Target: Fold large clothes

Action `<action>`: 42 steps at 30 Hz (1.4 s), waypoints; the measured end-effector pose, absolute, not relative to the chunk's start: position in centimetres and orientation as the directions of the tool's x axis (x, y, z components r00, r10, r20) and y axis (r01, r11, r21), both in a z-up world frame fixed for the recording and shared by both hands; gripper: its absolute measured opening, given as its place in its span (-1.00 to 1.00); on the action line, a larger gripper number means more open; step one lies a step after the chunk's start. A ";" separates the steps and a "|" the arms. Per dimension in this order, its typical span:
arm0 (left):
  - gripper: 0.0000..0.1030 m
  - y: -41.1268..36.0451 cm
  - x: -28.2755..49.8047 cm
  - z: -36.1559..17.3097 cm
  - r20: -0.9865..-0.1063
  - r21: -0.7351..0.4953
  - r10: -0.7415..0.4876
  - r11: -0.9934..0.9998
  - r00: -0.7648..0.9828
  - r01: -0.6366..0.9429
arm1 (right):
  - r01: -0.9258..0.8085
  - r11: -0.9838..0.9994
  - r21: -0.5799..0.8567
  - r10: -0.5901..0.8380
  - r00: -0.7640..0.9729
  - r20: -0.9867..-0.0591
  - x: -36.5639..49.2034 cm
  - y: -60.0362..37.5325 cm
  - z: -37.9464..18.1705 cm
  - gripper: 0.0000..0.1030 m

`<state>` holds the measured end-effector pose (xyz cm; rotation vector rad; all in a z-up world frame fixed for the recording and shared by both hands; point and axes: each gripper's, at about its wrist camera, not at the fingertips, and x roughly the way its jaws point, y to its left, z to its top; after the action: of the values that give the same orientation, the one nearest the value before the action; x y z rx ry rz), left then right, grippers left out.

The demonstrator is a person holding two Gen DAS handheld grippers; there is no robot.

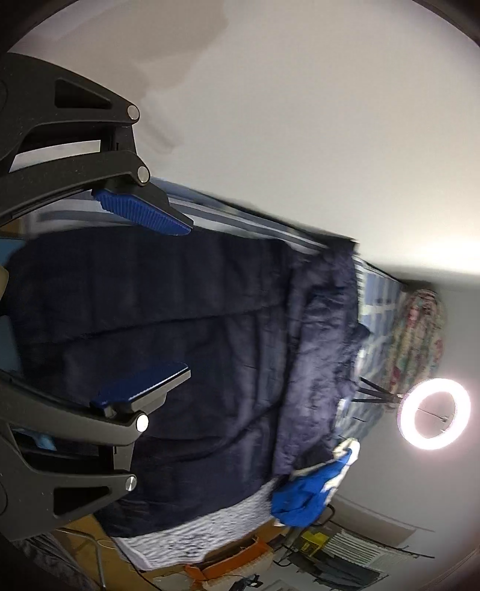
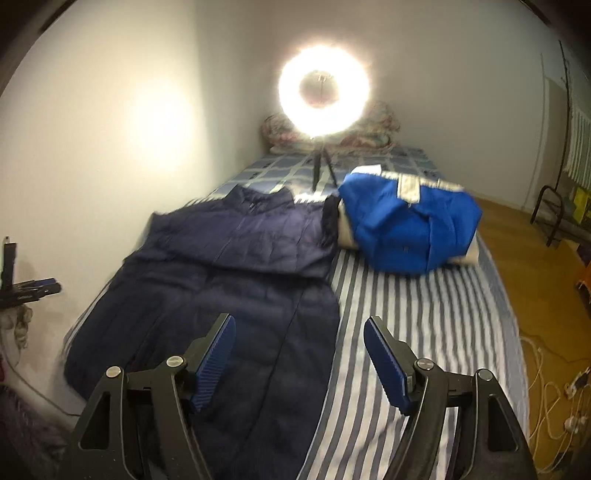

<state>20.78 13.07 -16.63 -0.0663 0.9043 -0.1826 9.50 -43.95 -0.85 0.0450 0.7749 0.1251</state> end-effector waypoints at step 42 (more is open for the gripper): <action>-0.91 14.8 15.5 -28.1 -0.881 -0.257 -0.269 0.963 0.389 0.084 | -0.041 0.865 0.500 0.479 0.365 -0.799 1.9 -42.3 -19.2 -0.25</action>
<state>15.47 14.77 -28.08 -0.1810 1.1508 -0.2264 1.93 -42.34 -19.18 0.4343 1.1575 0.3479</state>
